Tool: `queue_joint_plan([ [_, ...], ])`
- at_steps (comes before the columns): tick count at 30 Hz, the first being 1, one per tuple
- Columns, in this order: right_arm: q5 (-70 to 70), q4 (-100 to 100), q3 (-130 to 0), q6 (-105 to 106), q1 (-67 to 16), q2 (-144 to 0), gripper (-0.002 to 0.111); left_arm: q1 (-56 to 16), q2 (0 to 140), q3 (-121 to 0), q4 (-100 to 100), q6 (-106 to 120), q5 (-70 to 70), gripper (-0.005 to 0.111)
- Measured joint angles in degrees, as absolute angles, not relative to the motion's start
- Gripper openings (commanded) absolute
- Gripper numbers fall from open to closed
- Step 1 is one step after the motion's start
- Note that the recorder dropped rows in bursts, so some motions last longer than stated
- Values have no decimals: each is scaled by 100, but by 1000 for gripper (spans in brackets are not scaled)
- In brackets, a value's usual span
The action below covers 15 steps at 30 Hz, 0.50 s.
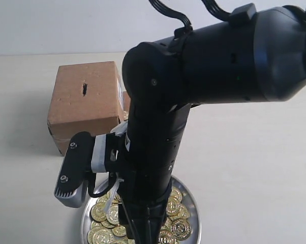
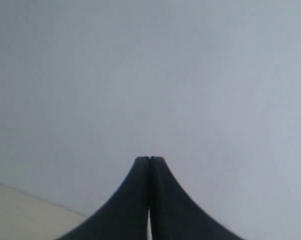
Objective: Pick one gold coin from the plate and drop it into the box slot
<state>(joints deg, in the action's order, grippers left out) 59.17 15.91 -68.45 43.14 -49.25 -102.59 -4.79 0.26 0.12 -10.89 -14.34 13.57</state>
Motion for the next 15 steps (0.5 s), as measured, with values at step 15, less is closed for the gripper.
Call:
queue_joint_plan([
  [15, 6253, 1614, -7649, 4314, -4925, -9731, 27, -2683, 621, 12, -4216, -2699, -1497, 0],
])
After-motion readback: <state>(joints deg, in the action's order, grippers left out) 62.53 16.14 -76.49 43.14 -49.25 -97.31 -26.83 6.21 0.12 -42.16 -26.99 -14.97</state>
